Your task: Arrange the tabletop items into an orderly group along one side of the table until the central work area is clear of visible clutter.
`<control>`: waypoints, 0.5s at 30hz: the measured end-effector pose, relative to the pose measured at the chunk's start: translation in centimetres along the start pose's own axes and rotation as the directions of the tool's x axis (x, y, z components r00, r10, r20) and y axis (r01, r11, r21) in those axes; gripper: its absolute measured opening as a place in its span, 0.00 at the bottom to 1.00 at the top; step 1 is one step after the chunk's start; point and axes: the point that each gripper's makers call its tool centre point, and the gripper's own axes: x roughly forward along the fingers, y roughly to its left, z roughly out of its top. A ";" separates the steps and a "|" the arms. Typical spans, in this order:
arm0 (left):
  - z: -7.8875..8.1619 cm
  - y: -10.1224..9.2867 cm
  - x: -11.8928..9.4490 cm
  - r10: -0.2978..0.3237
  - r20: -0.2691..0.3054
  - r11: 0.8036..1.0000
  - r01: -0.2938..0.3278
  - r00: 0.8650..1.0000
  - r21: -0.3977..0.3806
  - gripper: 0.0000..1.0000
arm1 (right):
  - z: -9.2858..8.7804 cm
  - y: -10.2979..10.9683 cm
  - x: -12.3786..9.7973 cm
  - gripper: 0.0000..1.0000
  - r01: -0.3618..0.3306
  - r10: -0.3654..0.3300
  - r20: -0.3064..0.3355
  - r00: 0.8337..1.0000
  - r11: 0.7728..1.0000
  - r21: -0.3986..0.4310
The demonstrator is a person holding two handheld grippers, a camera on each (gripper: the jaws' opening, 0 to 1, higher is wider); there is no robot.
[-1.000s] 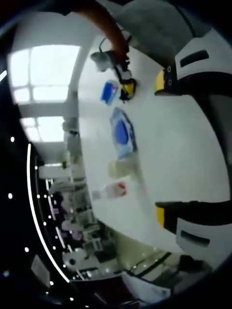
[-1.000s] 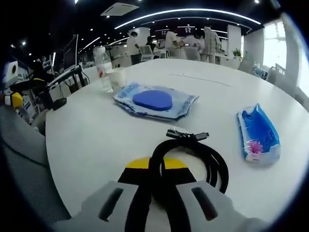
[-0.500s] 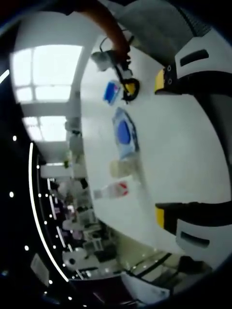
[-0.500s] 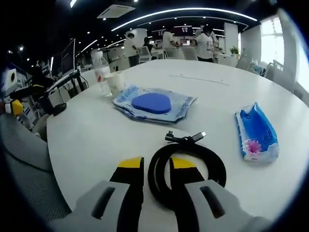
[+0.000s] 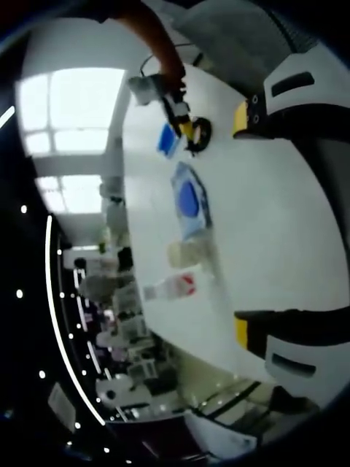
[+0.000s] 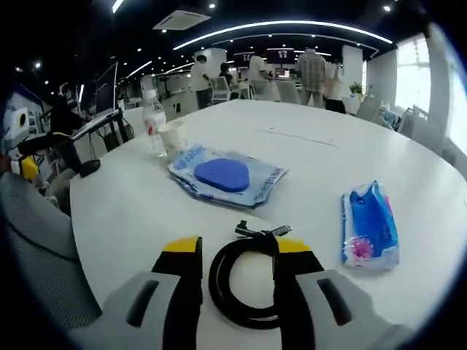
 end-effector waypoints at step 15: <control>0.0 0.0 0.0 -0.003 0.000 1.000 0.003 1.000 0.002 0.97 | 2.1 -5.1 -0.1 0.60 0.072 -0.072 0.003 0.997 0.997 -0.039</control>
